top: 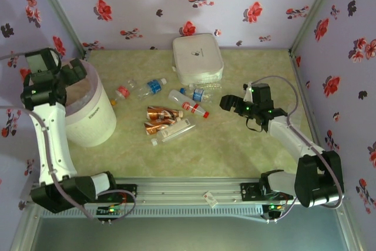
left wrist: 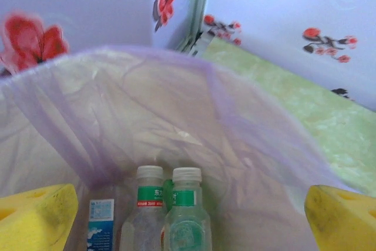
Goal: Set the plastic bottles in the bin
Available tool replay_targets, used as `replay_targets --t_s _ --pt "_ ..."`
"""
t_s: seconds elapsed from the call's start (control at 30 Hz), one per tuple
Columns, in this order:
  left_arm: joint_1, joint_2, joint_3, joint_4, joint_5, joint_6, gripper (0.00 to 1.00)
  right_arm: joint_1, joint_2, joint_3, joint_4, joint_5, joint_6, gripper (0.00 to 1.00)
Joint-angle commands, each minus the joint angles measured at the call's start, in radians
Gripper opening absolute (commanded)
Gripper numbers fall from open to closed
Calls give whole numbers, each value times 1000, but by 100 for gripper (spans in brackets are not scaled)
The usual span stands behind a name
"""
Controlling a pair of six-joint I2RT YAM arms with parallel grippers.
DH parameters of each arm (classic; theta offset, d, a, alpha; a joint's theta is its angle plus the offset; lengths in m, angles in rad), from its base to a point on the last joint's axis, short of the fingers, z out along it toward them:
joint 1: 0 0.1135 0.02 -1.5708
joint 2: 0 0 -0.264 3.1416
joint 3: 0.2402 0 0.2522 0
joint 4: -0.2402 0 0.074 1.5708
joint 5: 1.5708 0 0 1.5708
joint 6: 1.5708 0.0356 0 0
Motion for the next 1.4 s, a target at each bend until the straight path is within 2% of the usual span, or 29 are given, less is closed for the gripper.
replay_targets --t_s 0.0,0.1,0.2,0.3,0.4,0.63,0.83,0.93,1.07,1.2,1.37 --pt "-79 -27 87 -83 -90 58 100 -6 -19 40 -46 -7 7 99" --pt "-172 -34 161 -123 -150 84 100 -6 -33 55 -79 10 -4 99" --pt "-254 -25 224 -153 -162 98 100 -7 -51 57 -98 36 -1 99" --pt "-362 -14 271 -176 -174 128 99 -6 -56 62 -112 56 18 99" --pt "-491 13 325 -203 -239 161 99 -8 -58 61 -108 69 40 99" --pt "-769 125 466 -294 -336 250 97 -12 -70 60 -114 115 66 99" --pt "-939 228 535 -383 -341 252 94 -41 -92 49 -127 138 76 99" --pt "-1006 283 534 -412 -312 226 93 -65 -117 37 -132 160 86 99" --pt "-1050 337 461 -407 -176 199 93 -104 -160 8 -123 165 101 99" --pt "-1054 335 229 -269 -29 153 92 -131 -185 -7 -123 139 107 99" --pt "-1054 369 19 -124 27 123 91 -134 -197 -5 -128 134 107 99"
